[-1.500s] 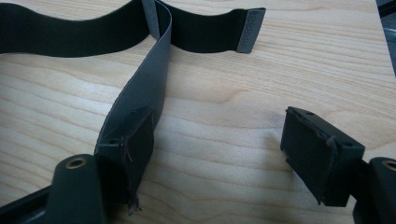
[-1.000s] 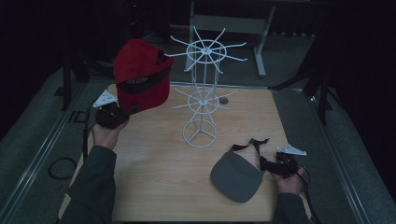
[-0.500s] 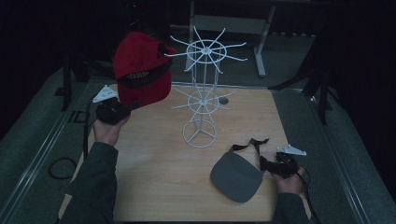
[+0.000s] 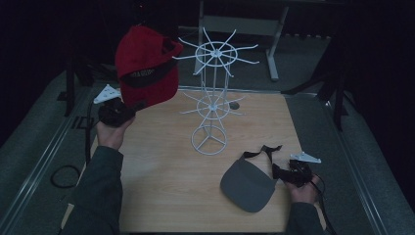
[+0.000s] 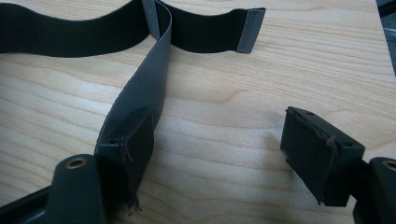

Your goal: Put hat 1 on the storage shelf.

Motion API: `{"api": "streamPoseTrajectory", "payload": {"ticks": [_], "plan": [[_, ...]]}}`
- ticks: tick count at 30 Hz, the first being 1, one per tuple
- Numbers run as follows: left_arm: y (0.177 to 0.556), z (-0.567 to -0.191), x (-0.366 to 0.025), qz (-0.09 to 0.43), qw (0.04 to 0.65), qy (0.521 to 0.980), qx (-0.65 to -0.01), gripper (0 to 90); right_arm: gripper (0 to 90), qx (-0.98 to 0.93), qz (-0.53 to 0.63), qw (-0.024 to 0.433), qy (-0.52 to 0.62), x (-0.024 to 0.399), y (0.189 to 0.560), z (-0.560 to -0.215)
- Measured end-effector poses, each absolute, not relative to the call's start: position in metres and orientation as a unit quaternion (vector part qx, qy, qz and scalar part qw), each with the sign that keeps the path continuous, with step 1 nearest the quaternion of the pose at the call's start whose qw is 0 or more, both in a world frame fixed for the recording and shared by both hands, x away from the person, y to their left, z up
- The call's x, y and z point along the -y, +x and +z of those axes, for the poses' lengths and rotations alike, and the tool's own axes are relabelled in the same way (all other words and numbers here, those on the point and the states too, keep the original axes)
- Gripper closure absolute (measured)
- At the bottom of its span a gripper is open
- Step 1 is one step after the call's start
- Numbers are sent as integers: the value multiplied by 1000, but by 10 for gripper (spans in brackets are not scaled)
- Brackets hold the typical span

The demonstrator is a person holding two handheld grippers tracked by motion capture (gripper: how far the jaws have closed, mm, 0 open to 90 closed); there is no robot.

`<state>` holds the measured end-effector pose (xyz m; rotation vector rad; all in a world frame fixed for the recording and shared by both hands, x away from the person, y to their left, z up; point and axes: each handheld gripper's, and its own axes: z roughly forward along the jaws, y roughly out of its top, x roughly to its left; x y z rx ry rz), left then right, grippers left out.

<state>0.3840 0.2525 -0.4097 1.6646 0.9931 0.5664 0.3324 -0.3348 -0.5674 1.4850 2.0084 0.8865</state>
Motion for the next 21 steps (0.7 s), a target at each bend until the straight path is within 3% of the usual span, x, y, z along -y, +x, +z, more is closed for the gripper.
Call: {"api": "streamPoseTrajectory", "payload": {"ticks": [21], "plan": [[387,-392,-248,242,548,688,-408,858,257,-735,325,243,544,335,332,-567]]}}
